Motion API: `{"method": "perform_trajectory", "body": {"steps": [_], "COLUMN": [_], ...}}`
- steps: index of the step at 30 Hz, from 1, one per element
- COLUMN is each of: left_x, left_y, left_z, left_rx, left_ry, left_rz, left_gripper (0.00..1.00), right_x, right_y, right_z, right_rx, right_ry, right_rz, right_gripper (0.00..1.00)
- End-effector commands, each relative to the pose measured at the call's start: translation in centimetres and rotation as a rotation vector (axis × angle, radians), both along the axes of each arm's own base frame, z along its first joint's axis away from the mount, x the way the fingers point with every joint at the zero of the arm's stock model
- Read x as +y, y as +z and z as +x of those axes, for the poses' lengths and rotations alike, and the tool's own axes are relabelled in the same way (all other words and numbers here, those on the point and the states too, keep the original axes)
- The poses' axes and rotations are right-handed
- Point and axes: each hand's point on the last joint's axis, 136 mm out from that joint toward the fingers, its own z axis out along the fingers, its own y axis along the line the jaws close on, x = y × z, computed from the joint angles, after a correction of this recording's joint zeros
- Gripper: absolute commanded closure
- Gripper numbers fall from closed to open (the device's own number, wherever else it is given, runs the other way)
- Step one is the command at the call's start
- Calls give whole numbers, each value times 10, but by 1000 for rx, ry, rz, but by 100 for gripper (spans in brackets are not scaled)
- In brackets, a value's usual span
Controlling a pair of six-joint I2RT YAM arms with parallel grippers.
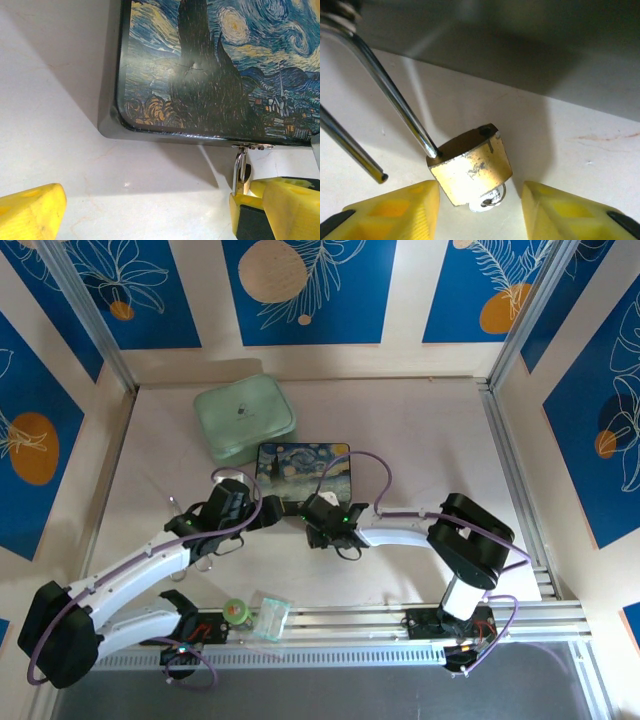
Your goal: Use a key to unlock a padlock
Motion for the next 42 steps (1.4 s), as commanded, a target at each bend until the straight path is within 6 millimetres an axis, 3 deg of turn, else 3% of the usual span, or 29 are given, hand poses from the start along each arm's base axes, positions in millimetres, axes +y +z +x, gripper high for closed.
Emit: {"method": "perform_trajectory", "body": {"steps": [1,7,11,17,25,32,42], "left_x": [-2,-1,0,-1,0,-4,-4], "left_y": [8,6,3,1,-3,-3,0], "left_z": [5,2,2,3,3,5,5], "left_rx": [-15,-11,-10,-5,0,3,0], "left_ry": [-7,-5,-1,-3,0,-2,-1], "left_rz": [-16,-21,-15,-12,-9,-20,-24], "left_gripper": [0,0,0,0,0,0,0], "right_x": [4,6,17,30,21,-2,10], "right_y": [1,2,3,18,30,38,20], "right_z": [9,18,19,5,-14,15,27], "right_rx": [-19,-35,-40,-31,10,-80,-81], "right_ry": [28,76,167,265,287,230,305], "right_rz": [19,37,85,186,263,199,169], "right_gripper": [46,48,50,55,54,55,54]}}
